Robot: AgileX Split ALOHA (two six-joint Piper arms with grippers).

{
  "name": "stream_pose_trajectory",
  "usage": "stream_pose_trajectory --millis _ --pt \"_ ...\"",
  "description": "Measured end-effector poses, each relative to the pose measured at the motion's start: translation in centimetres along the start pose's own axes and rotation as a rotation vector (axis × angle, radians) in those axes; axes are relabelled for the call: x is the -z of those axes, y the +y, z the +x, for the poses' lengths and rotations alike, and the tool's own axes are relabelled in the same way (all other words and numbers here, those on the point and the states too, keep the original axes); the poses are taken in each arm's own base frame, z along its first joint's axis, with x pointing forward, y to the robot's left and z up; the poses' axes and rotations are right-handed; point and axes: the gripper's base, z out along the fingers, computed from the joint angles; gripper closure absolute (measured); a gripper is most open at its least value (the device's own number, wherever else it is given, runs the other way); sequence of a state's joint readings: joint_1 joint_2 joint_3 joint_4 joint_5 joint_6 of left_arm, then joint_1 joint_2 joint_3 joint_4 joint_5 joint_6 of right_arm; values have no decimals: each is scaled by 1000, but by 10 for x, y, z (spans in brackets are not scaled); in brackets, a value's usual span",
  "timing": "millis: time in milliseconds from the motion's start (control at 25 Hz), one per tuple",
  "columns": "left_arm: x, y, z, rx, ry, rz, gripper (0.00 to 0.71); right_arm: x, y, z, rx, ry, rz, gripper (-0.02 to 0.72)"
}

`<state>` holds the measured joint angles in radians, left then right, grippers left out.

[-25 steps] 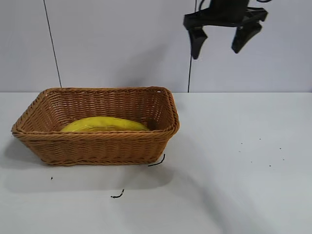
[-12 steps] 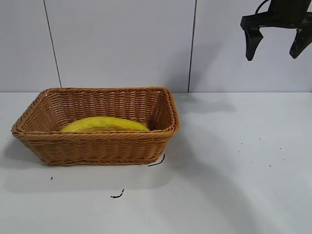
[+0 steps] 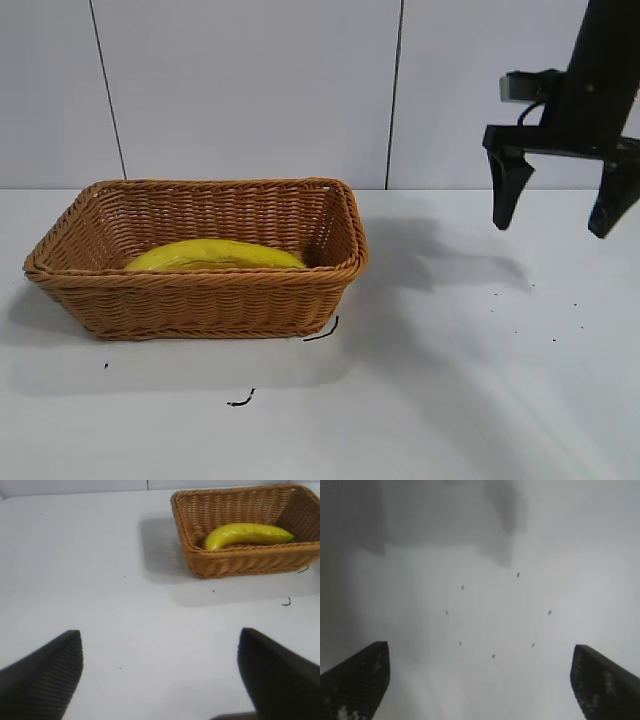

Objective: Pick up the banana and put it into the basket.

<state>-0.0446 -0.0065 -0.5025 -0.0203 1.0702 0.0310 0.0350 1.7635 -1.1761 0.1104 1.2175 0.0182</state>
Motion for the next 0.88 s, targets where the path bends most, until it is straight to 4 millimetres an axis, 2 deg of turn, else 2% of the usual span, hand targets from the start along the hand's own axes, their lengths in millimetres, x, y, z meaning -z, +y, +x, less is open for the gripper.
stream_pose_trajectory --millis 240,440,520,720,880 --pt "0 0 0 0 0 0 75 37 -2 91 13 -151 -7 33" --pt "0 0 0 0 0 0 75 66 -3 162 48 -467 -20 33" --pt "0 0 0 0 0 0 75 70 -4 188 78 -606 -21 33" --pt "0 0 0 0 0 0 75 61 -9 251 172 -901 0 33" --pt "0 0 0 0 0 0 75 38 -13 282 212 -1032 20 33"
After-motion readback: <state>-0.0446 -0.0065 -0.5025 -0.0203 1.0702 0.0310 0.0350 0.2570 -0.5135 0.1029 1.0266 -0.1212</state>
